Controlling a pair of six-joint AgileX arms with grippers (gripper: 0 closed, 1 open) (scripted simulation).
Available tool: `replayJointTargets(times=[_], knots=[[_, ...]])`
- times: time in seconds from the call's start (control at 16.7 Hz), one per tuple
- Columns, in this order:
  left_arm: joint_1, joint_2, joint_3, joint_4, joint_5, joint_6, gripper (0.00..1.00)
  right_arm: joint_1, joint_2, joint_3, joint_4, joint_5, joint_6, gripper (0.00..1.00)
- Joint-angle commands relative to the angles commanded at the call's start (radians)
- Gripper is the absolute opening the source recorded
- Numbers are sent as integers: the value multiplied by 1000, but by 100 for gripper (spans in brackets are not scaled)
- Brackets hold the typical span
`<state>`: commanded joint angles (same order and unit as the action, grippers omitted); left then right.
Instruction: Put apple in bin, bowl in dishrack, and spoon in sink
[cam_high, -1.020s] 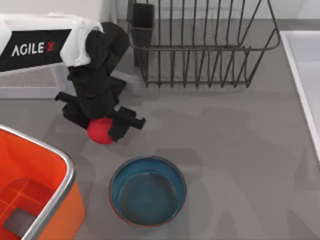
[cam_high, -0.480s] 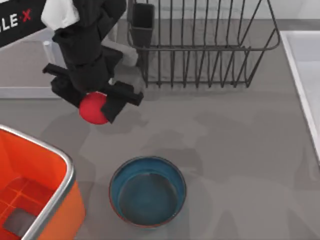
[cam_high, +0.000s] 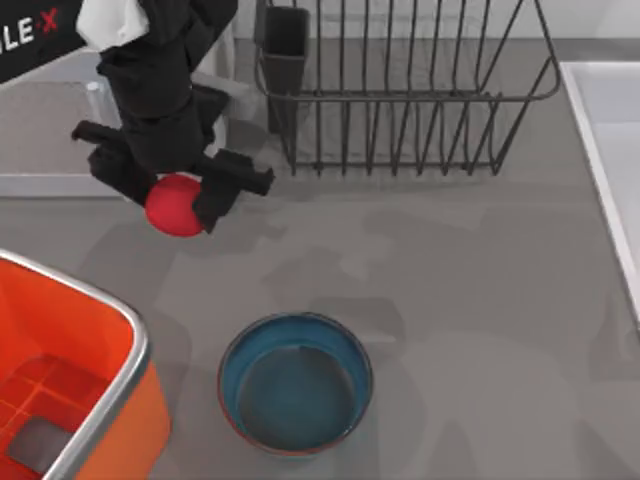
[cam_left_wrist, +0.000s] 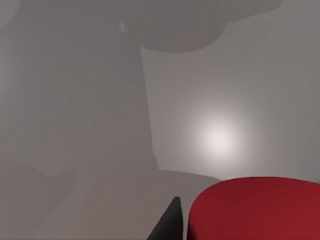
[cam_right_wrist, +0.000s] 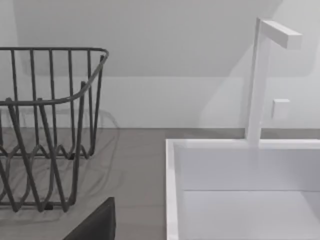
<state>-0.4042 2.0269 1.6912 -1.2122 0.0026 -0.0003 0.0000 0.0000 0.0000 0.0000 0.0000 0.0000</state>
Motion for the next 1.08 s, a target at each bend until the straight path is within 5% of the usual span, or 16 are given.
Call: replayJointTargets(times=[0.36, 1.08], knots=[[62, -125, -97, -63, 32, 214, 0, 0, 0, 0, 0, 0, 0, 100], [244, -530, -400, -168, 103, 1182, 0, 0, 0, 0, 0, 0, 0, 100]])
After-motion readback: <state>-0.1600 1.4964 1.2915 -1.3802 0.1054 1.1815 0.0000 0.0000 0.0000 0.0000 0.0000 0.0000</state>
